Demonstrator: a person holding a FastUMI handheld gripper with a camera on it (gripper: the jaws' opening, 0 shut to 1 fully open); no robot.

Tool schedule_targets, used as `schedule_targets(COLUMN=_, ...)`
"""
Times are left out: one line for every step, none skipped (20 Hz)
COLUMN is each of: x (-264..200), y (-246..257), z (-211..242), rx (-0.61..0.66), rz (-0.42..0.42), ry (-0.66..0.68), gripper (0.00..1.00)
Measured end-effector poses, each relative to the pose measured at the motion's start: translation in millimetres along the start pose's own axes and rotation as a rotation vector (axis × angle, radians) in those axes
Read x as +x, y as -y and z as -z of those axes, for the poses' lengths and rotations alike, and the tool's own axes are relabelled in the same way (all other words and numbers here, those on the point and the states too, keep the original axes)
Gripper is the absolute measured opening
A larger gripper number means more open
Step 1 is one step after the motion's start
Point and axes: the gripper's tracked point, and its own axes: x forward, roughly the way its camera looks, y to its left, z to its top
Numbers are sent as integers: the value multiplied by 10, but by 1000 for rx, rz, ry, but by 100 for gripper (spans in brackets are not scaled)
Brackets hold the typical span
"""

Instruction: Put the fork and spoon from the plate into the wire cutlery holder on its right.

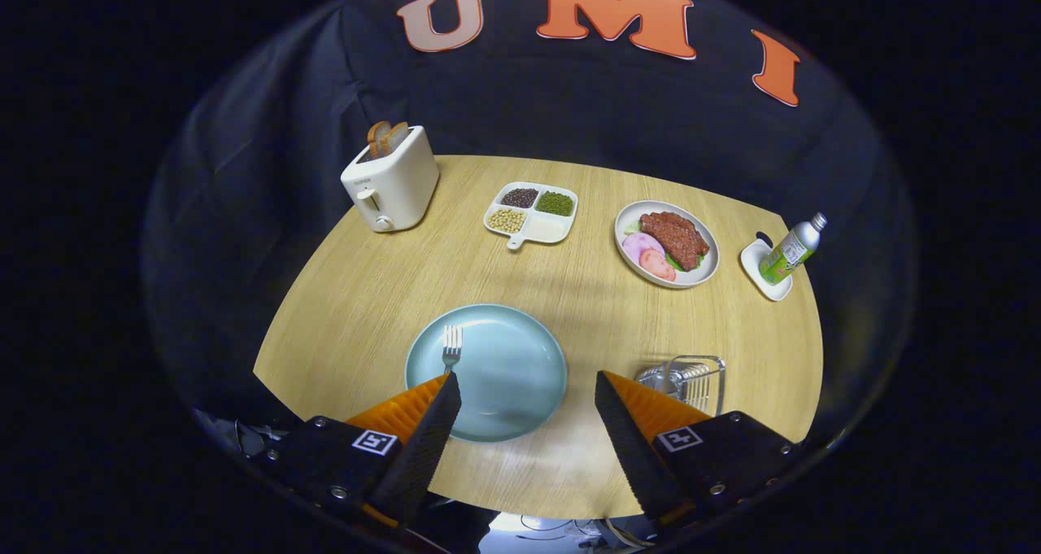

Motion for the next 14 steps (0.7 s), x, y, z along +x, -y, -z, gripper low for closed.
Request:
schedule_targets(x=58, y=-143, z=50, rx=21, rz=-18, ry=4, gripper=100)
schedule_targets(x=104, y=-250, z=85, rx=38, rz=-31, ry=13, gripper=100)
schedule_targets(x=156, y=-341, z=110, rx=44, rz=-37, ry=22, gripper=100)
schedule_targets(x=245, y=-421, z=171, rx=43, rz=-37, ry=27, gripper=100)
schedule_targets(x=311, y=-482, z=216, rx=41, rz=-34, ry=33, gripper=100)
schedule_targets(x=390, y=-525, z=258, rx=35, rz=-26, ry=34, gripper=100)
schedule_targets(x=464, y=-570, z=307, rx=29, rz=-21, ry=30, gripper=100)
schedule_targets(x=534, y=-611, z=378, rx=21, rz=-19, ry=21, gripper=99)
schedule_targets(x=597, y=-643, z=427, rx=9, rz=-11, ry=11, gripper=99)
schedule_targets(x=659, y=-651, z=488, rx=-2, rz=-5, ry=3, gripper=99)
schedule_targets(x=719, y=-654, z=537, rx=-11, rz=5, ry=-6, gripper=100)
schedule_targets(x=773, y=-658, z=592, rx=-13, rz=13, ry=-14, gripper=100)
schedule_targets(x=831, y=-657, z=633, rx=-11, rz=21, ry=-19, gripper=100)
schedule_targets(x=883, y=-654, z=683, rx=-10, rz=29, ry=-29, gripper=100)
